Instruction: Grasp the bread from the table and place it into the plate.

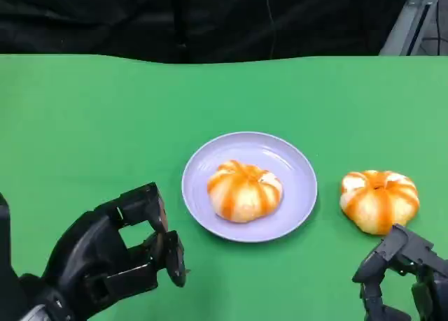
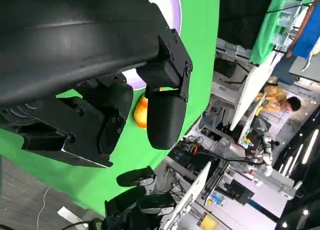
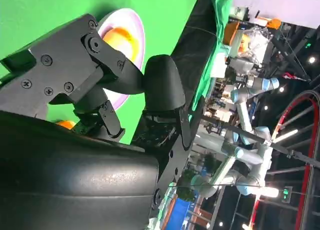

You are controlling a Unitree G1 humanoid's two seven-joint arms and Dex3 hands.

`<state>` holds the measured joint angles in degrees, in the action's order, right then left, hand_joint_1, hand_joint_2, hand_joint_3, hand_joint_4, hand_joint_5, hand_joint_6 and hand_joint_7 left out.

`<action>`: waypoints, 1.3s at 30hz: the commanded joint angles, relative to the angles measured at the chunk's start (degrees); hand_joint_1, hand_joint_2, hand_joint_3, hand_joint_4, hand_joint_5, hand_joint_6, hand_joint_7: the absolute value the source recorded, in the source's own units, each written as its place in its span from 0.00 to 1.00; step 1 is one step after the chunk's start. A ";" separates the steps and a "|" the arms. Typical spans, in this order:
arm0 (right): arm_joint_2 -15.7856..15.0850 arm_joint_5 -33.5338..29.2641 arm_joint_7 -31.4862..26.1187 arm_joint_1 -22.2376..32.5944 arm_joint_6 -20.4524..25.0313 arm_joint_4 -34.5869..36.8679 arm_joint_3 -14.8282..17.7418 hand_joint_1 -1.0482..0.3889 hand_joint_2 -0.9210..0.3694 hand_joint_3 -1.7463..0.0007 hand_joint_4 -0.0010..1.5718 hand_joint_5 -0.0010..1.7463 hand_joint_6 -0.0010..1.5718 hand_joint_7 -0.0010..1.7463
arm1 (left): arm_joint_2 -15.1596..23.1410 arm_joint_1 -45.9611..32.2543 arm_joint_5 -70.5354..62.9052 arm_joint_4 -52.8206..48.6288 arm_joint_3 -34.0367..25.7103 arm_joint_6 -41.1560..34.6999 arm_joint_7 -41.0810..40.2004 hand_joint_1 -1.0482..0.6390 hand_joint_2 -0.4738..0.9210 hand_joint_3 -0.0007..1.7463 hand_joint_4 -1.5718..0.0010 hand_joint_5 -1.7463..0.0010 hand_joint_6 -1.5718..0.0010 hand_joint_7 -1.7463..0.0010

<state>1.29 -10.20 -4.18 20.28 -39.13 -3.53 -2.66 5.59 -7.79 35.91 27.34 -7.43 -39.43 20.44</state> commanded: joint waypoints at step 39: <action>-0.80 0.86 -0.02 -0.05 -1.07 0.26 0.50 0.64 0.34 0.28 0.53 1.00 0.48 0.86 | 2.74 -6.07 2.28 -7.20 -0.82 12.44 9.61 0.64 0.66 1.00 0.32 0.00 0.40 0.00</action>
<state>0.95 -10.12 -4.10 19.89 -40.15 -2.89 -2.52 7.14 -13.76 38.06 19.76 -8.26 -27.39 30.09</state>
